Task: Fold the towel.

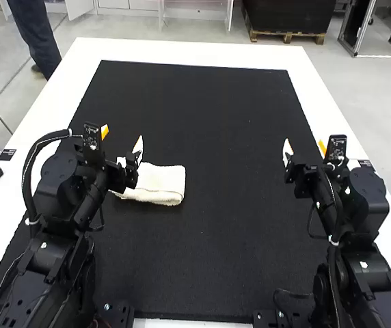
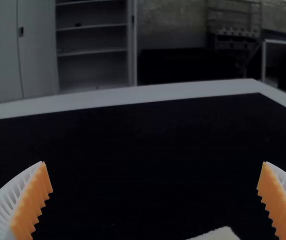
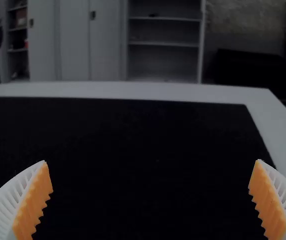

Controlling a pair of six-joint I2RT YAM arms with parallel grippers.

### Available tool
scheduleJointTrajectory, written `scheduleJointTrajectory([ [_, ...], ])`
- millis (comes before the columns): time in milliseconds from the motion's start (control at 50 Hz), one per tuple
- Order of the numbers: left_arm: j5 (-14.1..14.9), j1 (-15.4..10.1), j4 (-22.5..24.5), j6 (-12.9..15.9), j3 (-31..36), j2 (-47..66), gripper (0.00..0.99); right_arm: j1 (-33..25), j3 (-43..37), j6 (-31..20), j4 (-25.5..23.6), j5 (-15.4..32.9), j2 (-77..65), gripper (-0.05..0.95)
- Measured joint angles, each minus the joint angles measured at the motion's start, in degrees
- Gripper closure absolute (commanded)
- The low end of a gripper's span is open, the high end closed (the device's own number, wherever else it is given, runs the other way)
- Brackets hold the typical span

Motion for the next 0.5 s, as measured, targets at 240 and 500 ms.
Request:
scheduleJointTrajectory([
  [240, -0.24, 0.00, -1.14, -0.24, 0.00, 0.00, 0.026, 0.00, -0.20, 1.75, -1.88, 7.02, 0.00, -0.01],
  [500, -0.63, 0.00, -2.89, 0.42, 0.00, 0.00, 0.026, 0.00, -0.22, 1.57, -6.78, 7.93, 0.00, -0.01],
])
